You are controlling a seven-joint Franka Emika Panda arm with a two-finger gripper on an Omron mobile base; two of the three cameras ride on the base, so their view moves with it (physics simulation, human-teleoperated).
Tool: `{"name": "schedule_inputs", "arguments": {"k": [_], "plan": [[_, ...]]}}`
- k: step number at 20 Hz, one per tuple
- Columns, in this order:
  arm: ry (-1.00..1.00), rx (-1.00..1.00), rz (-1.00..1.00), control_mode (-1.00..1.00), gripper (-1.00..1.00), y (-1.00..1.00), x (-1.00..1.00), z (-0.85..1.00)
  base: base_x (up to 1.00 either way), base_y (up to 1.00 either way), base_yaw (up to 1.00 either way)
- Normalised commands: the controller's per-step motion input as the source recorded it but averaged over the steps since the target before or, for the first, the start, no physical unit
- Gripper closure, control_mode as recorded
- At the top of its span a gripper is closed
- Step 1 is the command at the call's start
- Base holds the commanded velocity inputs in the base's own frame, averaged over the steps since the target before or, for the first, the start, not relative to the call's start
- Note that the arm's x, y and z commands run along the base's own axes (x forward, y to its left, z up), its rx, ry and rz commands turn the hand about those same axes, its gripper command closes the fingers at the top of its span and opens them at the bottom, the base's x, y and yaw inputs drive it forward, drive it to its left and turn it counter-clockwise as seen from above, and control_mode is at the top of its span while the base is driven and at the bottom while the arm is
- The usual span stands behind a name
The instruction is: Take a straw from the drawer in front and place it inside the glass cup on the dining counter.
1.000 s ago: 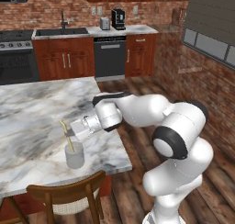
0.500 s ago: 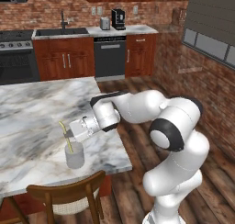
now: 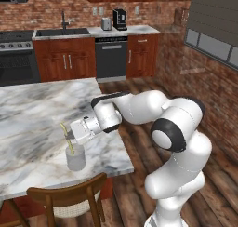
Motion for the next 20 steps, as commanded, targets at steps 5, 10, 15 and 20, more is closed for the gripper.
{"name": "schedule_inputs", "arguments": {"k": [5, 10, 15, 20], "plan": [[-0.07, 0.00, 0.00, -1.00, 1.00, 0.00, 0.00, -0.01, 0.00, 0.00, 0.00], [-0.03, 0.00, 0.00, -1.00, 1.00, 0.00, 0.00, -0.05, 0.00, 0.00, 0.00], [0.00, 0.00, 0.00, -1.00, 1.00, 0.00, 0.00, -0.13, 0.00, 0.00, 0.00], [0.00, 0.00, 0.00, -1.00, 1.00, 0.00, 0.00, -0.23, 0.00, 0.00, 0.00]]}}
